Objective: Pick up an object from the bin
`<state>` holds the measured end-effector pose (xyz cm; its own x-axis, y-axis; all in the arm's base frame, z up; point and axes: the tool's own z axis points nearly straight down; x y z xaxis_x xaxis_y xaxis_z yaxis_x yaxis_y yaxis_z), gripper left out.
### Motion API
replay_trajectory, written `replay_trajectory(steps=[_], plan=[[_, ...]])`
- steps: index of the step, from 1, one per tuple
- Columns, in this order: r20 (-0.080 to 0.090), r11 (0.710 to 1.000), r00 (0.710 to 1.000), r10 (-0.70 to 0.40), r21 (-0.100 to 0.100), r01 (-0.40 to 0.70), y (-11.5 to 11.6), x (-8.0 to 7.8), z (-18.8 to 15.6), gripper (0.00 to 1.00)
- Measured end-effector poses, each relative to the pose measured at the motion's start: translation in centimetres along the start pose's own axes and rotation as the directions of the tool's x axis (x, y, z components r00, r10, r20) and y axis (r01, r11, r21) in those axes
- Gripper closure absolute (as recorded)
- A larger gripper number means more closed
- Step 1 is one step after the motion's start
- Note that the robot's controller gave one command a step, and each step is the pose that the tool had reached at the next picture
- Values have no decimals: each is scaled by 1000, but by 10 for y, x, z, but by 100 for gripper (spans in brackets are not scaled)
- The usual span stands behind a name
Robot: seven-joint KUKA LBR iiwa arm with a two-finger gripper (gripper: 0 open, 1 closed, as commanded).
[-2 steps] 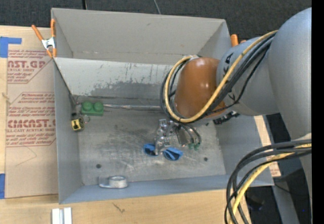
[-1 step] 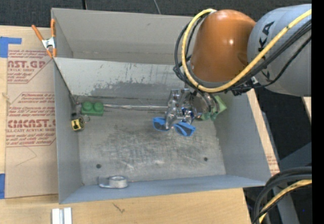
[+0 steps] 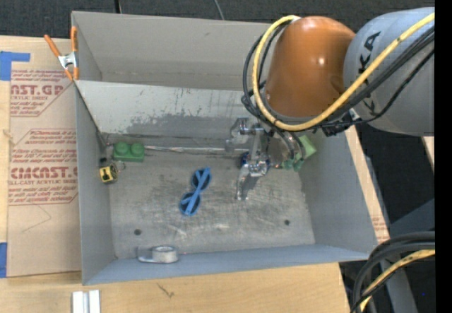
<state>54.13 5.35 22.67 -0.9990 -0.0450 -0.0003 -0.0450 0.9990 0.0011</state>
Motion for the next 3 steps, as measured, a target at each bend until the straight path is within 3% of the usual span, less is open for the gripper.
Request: replay_trajectory(steps=[1,2,3], plan=[[6,1000,1000,-16,-2,16,56,1,152,0],[11,1000,1000,-15,-3,15,56,-1,147,100],[10,998,998,-66,1,66,49,-1,17,100]])
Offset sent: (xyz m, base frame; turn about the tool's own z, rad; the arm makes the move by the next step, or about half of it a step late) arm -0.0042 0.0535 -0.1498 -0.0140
